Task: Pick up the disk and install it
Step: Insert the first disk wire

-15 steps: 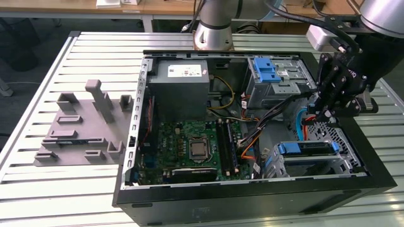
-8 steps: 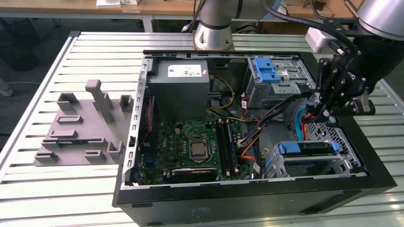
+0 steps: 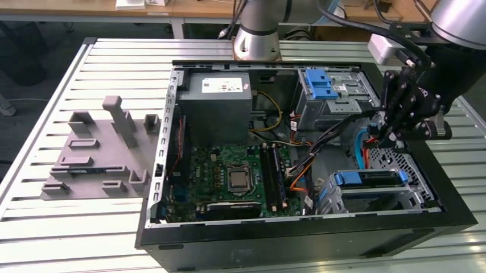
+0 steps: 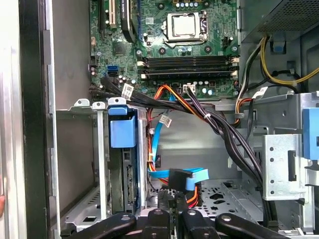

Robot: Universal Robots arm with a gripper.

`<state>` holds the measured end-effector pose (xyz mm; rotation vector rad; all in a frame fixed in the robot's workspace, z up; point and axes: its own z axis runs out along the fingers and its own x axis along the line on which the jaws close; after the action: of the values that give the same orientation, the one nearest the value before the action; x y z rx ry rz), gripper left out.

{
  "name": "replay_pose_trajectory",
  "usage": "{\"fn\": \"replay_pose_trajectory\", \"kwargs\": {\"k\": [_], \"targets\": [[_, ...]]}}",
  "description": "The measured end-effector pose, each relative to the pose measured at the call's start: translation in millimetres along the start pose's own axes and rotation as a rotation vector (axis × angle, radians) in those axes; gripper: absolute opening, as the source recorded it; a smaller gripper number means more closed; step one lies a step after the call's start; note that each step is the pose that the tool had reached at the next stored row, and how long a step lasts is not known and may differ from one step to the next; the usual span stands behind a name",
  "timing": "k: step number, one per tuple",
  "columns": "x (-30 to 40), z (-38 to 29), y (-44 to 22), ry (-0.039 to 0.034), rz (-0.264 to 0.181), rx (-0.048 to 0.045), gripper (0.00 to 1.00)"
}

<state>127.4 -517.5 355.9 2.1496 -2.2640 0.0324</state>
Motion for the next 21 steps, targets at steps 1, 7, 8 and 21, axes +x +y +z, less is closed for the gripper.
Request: {"fn": "replay_pose_trajectory", "kwargs": {"k": [1, 7, 8, 21], "targets": [[2.0, 0.3, -0.1, 0.0, 0.0, 0.0, 0.16], [14.3, 2.6, -0.2, 0.0, 0.001, -0.0002, 0.16], [14.2, 2.7, -0.2, 0.0002, 0.001, -0.0018, 0.16], [25.7, 11.0, -0.7, 0.001, 0.006, -0.0209, 0.16]]}}
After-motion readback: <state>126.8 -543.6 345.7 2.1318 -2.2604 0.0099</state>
